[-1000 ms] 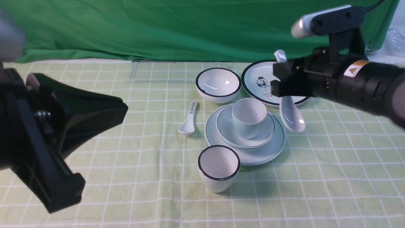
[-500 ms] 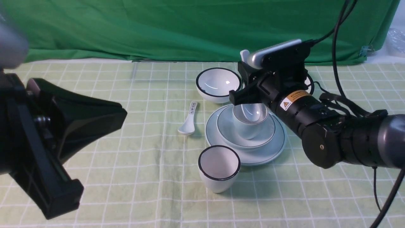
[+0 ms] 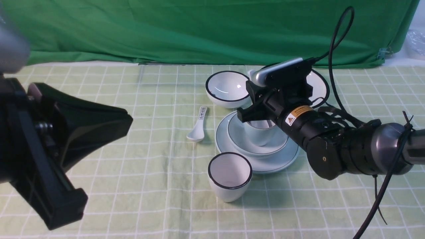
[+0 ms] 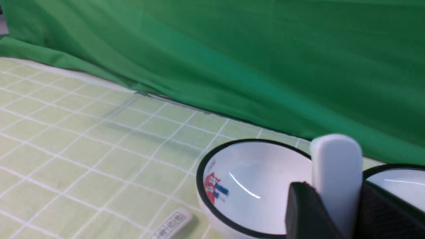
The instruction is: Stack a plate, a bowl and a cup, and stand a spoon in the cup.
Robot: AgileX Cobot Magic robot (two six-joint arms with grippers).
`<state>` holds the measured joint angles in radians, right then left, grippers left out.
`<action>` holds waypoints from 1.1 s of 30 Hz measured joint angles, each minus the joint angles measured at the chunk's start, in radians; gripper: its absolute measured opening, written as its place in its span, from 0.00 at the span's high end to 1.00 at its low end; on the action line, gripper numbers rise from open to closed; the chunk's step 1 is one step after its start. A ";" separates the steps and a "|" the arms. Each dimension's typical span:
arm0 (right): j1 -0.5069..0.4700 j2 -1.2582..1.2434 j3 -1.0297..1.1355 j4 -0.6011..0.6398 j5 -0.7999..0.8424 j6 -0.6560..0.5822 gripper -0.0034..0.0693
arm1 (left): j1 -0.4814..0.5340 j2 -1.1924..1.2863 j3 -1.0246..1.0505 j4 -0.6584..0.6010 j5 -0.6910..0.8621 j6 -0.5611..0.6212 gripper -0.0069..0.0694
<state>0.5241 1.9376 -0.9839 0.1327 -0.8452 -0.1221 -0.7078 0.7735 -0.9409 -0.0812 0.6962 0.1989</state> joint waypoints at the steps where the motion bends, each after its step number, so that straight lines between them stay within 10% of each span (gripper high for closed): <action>1: 0.000 0.000 0.000 -0.001 -0.001 0.000 0.55 | 0.000 0.000 0.000 0.000 0.002 0.000 0.91; 11: 0.020 -0.164 0.043 0.000 0.097 -0.001 0.44 | 0.000 -0.034 0.000 0.003 0.042 0.001 0.91; 18: 0.028 -0.603 0.147 -0.001 0.558 -0.002 0.44 | 0.000 -0.314 0.201 0.031 -0.153 0.002 0.91; 24: 0.028 -0.945 0.257 -0.001 1.048 0.054 0.67 | 0.000 -0.516 0.541 0.034 -0.484 0.002 0.91; 33: 0.028 -1.183 0.340 -0.001 1.213 0.129 0.78 | 0.000 -0.546 0.799 0.034 -0.664 0.003 0.91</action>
<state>0.5521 0.7550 -0.6436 0.1316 0.3673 0.0066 -0.7078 0.2276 -0.1421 -0.0473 0.0326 0.2023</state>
